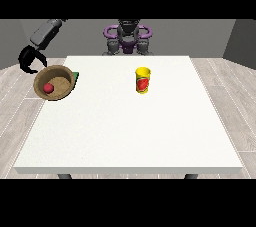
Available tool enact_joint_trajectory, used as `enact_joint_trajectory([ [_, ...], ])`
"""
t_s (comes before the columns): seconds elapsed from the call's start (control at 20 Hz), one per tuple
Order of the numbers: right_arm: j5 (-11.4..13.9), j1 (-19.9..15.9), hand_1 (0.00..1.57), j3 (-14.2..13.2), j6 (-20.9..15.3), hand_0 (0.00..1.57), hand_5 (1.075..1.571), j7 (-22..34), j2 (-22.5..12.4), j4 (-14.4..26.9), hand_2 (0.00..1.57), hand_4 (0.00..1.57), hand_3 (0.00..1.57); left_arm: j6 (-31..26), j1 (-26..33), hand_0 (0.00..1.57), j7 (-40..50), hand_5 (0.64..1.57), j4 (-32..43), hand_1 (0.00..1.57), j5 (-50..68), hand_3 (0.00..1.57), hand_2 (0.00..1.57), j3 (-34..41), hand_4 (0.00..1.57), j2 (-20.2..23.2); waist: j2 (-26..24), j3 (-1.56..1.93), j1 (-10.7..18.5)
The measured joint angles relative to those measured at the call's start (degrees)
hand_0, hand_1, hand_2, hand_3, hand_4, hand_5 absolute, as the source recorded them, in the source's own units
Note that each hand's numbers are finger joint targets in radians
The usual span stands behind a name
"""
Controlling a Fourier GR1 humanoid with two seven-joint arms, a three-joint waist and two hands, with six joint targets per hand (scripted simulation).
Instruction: Pick the cup and pour the ball into the bowl, then pick the bowl and place it on the pad
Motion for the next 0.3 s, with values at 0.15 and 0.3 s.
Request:
enact_joint_trajectory([
  [0.15,0.3,-0.1,0.00,0.1,0.3,0.00,1.416,2.1,-1.6,1.4,0.00,0.00,0.00,1.4,0.2,0.00,4.0,1.570,-4.2,0.00,2.3,0.00,0.00,-2.3,0.98,-3.2,-4.0,0.10,0.4],
  [0.3,0.6,-1.9,0.00,1.2,1.7,0.00,1.219,4.0,-1.7,-0.3,0.00,0.70,0.00,3.8,0.9,0.00,6.1,1.570,-5.2,0.00,1.6,0.00,0.00,-5.2,0.98,-6.4,-9.9,0.03,-0.9],
])
